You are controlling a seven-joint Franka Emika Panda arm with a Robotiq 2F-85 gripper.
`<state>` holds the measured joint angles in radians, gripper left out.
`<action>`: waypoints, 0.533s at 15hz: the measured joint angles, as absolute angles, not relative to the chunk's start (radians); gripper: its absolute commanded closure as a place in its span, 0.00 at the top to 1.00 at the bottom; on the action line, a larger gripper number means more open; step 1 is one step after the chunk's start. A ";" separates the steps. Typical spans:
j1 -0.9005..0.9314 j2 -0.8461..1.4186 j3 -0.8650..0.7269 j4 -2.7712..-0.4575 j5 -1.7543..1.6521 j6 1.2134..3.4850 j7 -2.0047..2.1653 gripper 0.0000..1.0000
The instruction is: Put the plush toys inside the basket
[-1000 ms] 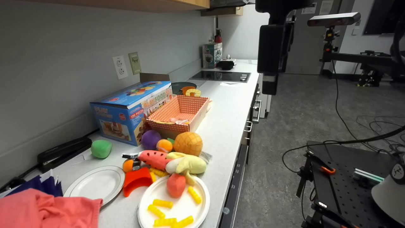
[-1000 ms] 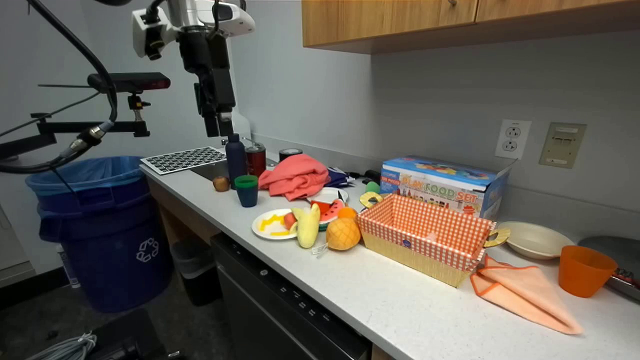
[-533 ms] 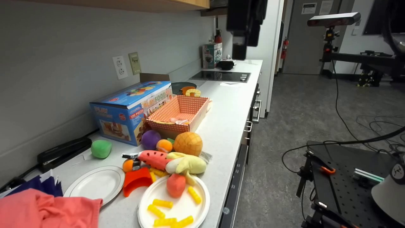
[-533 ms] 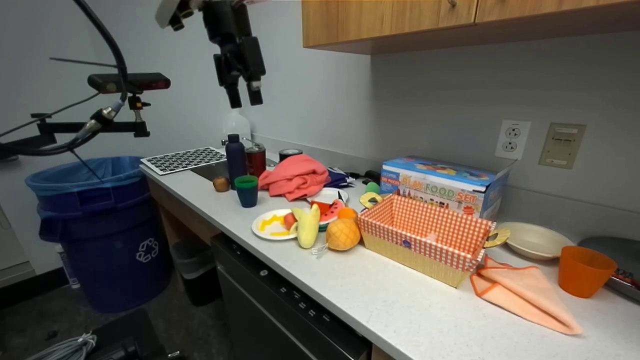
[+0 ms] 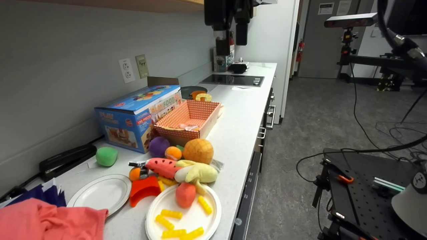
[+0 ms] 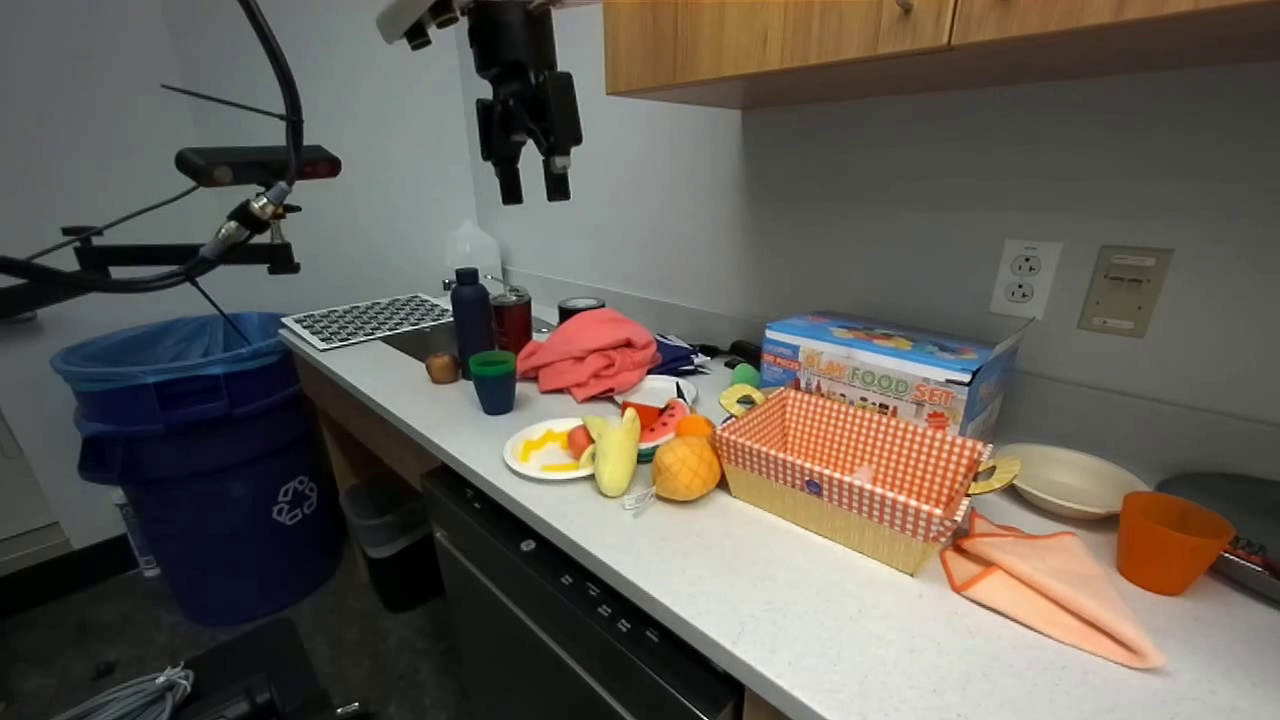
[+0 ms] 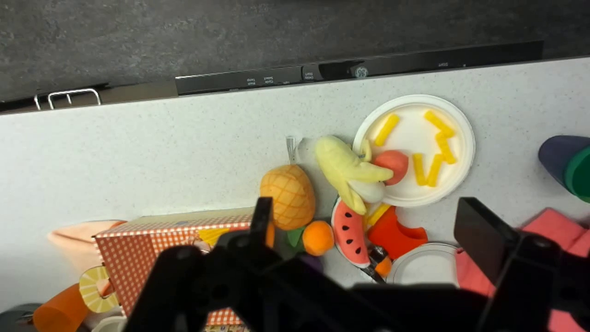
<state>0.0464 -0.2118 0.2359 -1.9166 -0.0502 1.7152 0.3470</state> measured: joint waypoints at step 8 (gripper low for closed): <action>0.057 -0.098 0.225 -2.012 -0.049 1.962 0.307 1.00</action>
